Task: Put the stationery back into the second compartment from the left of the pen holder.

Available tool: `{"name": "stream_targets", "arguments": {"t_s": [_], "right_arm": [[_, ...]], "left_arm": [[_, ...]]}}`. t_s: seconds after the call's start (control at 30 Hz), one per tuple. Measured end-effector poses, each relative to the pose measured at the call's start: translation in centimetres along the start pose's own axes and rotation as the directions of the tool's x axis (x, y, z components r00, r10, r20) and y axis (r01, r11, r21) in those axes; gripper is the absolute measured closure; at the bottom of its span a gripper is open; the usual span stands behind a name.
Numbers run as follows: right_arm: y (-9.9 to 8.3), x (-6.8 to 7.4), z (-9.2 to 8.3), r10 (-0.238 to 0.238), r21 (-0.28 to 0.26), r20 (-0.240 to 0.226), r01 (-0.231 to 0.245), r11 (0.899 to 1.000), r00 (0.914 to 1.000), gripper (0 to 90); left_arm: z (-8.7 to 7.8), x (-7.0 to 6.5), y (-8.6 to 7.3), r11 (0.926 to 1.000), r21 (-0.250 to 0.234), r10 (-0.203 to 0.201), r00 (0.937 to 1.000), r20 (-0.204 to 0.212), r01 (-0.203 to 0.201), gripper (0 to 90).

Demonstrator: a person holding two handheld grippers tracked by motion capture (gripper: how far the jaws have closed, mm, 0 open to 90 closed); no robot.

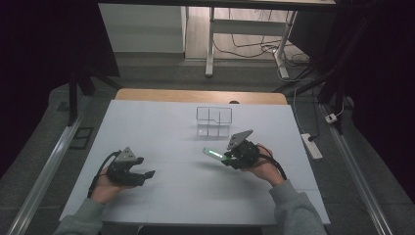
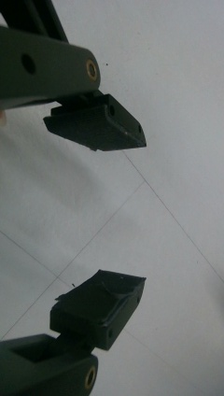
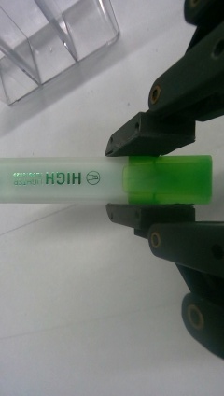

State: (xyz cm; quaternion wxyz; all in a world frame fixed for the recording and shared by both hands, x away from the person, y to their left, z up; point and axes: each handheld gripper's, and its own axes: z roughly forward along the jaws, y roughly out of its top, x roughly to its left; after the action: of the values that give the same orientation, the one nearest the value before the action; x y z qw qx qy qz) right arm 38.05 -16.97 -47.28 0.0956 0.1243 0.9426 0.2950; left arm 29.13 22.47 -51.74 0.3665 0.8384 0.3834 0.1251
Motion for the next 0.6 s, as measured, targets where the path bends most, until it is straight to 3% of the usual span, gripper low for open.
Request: {"name": "stream_targets", "arguments": {"t_s": [0.3,0.6], "right_arm": [[0.2,1.5,-0.4,0.056,-0.053,0.018,-0.055,0.997,0.9983,66.7],[0.3,2.2,0.2,0.038,-0.036,0.01,-0.038,0.999,0.9992,66.7]], "left_arm": [[-0.1,-0.1,0.0,1.0,-0.003,0.005,1.0,-0.006,-0.005,28.9],[-0.1,-0.3,0.1,0.9999,-0.004,0.016,0.9998,-0.008,-0.016,29.0]]}}
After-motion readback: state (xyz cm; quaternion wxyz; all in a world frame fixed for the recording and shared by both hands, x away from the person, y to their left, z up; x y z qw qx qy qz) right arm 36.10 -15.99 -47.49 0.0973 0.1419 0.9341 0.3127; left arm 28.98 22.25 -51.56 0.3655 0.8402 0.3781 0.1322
